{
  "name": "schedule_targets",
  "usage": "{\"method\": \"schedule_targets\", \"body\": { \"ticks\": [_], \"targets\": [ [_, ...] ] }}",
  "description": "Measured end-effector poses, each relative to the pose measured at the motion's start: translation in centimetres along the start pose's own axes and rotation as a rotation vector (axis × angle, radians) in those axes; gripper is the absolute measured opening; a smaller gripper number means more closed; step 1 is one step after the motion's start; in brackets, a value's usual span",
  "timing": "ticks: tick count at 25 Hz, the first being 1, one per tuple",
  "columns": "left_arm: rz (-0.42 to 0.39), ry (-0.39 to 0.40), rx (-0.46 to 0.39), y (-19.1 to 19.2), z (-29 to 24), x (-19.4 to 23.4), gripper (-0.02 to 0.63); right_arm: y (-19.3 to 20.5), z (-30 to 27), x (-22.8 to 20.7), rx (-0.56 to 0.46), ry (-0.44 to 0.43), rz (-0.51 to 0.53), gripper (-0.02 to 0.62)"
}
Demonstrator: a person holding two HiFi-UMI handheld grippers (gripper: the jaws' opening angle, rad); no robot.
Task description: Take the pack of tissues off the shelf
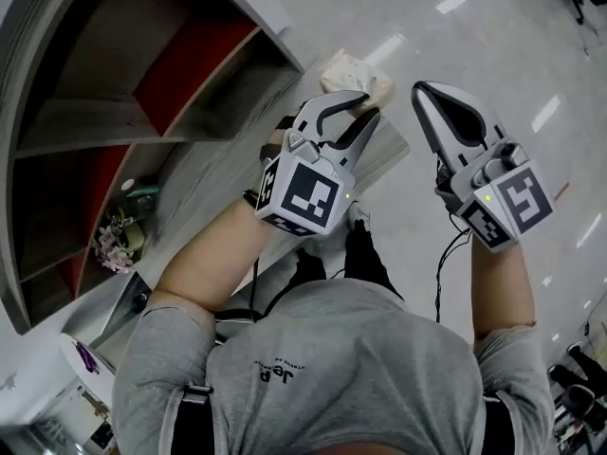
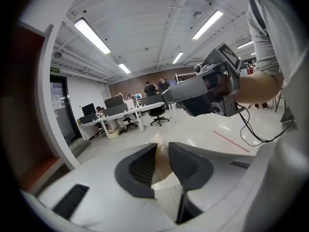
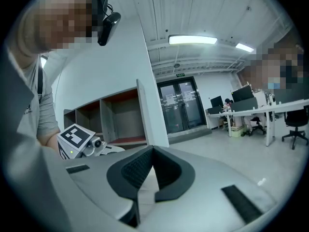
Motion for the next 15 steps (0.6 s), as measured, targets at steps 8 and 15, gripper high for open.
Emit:
{"method": "schedule_targets", "body": {
  "ticks": [8,15],
  "targets": [
    [-0.017,0.014,0.070,9.1,-3.6,-2.4,0.110,9.0,-0.1,-2.7,0.072,0.032,-0.074,0.008],
    [-0.052,0.021,0.125,14.8,-4.8,-4.9,0.110,14.0,0.7,-3.1,0.109,0.037,-0.127,0.008]
  ]
}}
Point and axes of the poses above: the fingertips, and each gripper's own axes: z backward along the fingers, x to its left, y out of its underside, the point moved 4 cm from there along z, backward along the fingers, and after that the axes turned 10 degrees about -x, right-handed, at the moved point
